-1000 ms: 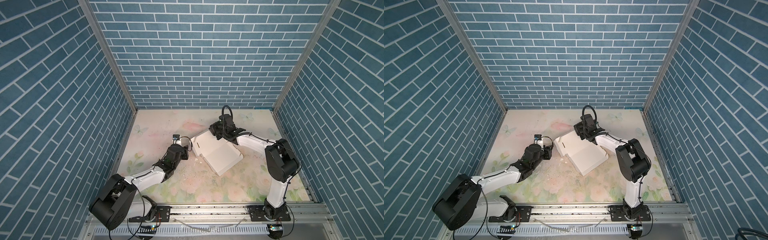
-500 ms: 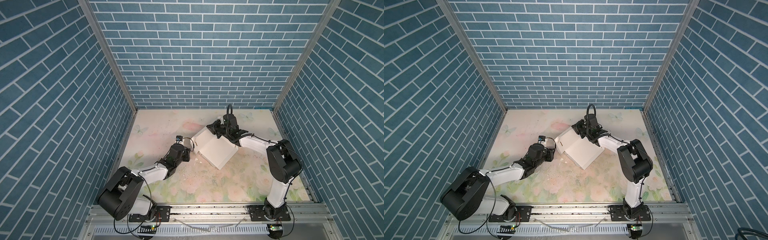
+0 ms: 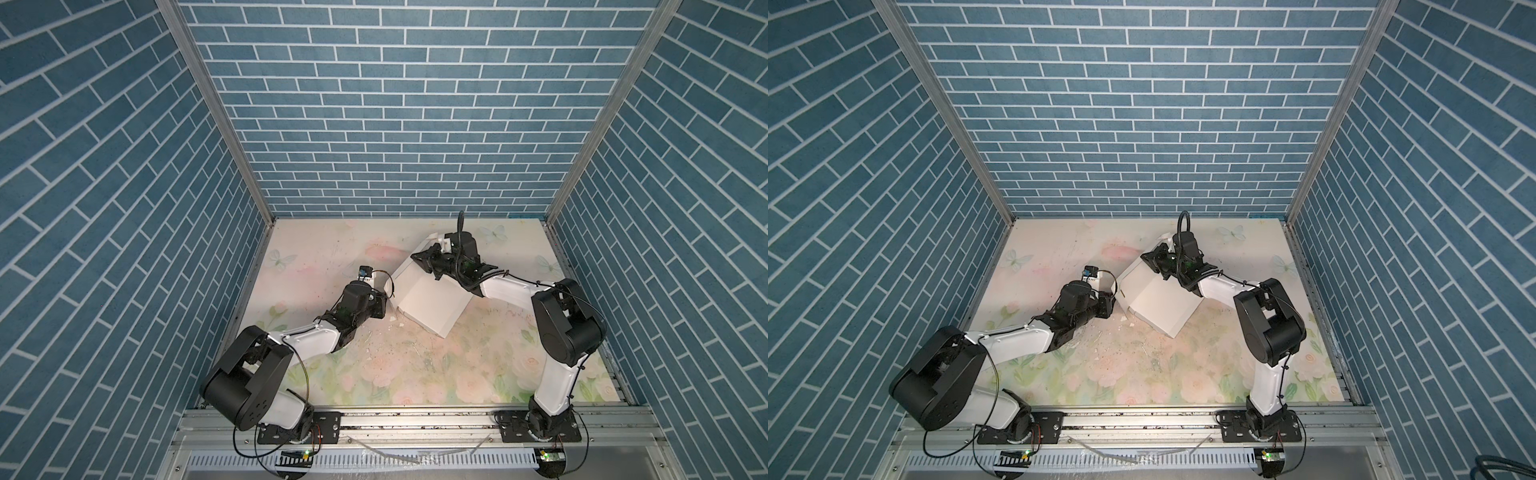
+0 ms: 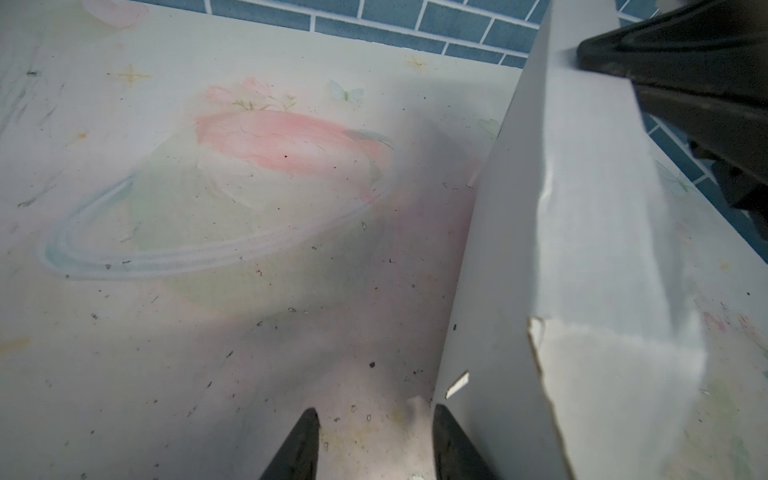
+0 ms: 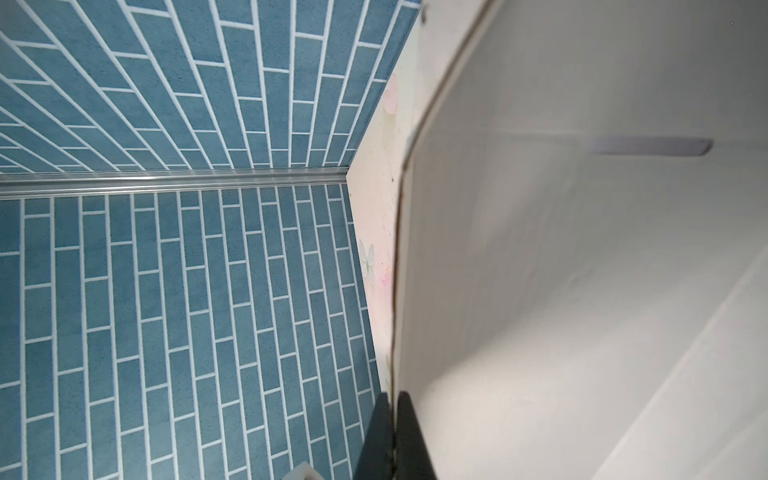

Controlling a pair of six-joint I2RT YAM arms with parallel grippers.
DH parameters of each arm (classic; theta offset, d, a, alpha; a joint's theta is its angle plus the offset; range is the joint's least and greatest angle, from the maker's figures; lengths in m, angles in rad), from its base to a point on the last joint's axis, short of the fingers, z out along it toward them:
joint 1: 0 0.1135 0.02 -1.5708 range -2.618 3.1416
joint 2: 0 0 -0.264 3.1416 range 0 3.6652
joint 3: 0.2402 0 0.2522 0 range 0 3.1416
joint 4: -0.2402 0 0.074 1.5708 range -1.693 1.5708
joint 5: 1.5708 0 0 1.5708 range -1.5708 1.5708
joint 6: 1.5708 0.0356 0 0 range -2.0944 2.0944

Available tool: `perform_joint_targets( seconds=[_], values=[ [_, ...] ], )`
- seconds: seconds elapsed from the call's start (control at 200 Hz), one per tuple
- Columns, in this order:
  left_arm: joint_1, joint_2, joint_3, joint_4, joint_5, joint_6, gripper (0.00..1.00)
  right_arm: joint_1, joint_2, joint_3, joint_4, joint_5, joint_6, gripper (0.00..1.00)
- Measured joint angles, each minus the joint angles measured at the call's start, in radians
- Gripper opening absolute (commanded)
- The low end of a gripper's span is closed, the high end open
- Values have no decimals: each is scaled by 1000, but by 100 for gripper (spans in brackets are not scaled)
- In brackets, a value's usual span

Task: Fold the paper box

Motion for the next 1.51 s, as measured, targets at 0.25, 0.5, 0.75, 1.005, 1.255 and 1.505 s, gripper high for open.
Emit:
perform_joint_targets(
  seconds=[0.25, 0.5, 0.75, 1.005, 1.255, 1.505],
  values=[
    [0, -1, 3, -5, 38, 10, 43, -8, 0, -6, 16, -18, -24, 2],
    [-7, -47, 3, -51, 47, 15, 44, -16, 0, -37, 53, -42, -47, 2],
    [-31, -82, 2, -94, 43, 16, 44, -38, 3, -68, 102, -80, -50, 2],
    [-62, -84, 2, -123, 32, 14, 45, -74, 30, -106, 207, -138, -50, 1],
    [-95, -73, 13, -122, 16, 13, 44, -87, 41, -108, 237, -170, -50, 1],
    [-117, -46, 48, -126, 11, 15, 44, -93, 41, -108, 244, -175, -50, 0]
  ],
)
